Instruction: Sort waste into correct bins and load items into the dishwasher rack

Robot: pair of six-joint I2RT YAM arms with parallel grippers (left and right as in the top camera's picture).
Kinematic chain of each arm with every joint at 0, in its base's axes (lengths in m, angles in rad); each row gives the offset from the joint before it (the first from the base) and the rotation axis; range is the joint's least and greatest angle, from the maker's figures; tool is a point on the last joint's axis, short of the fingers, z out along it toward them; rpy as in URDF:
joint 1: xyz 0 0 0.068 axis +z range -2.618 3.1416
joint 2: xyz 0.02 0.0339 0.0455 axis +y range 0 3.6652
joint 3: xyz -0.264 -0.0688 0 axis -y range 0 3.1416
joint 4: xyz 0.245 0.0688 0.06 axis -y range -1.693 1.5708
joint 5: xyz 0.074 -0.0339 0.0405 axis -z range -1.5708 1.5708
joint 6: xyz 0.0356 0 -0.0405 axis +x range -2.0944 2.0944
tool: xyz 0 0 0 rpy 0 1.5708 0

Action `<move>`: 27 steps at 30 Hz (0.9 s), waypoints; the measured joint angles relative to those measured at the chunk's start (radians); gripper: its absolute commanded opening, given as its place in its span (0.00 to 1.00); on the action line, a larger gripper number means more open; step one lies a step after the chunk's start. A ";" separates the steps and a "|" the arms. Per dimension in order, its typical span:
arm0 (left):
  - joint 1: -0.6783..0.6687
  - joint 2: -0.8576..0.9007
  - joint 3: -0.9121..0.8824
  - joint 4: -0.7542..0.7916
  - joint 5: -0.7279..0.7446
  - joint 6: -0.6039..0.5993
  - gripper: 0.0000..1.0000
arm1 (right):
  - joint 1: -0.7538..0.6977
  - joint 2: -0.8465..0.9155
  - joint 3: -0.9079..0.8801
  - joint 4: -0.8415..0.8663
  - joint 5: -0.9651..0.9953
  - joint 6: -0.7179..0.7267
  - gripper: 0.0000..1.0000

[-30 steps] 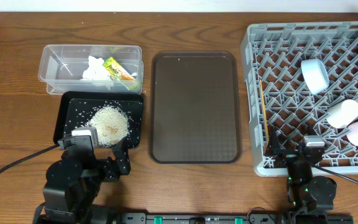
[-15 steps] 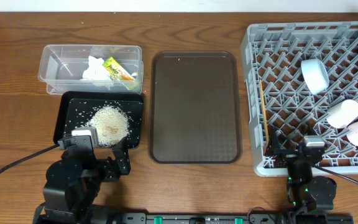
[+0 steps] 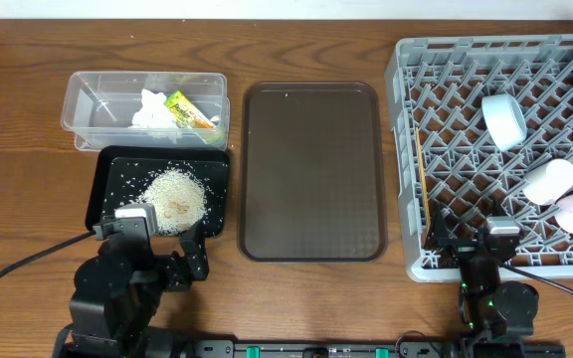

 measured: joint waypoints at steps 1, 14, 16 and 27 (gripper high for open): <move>0.002 -0.007 -0.003 0.001 -0.003 0.000 0.95 | 0.000 0.000 0.000 0.000 0.000 0.000 0.99; 0.085 -0.316 -0.382 0.280 -0.021 0.000 0.95 | 0.000 0.000 -0.001 0.003 0.000 0.000 0.99; 0.087 -0.360 -0.466 0.378 -0.021 0.001 0.95 | 0.000 0.000 -0.001 0.002 0.000 0.000 0.99; 0.090 -0.384 -0.767 0.846 -0.021 0.023 0.95 | 0.000 0.000 -0.001 0.002 0.000 0.000 0.99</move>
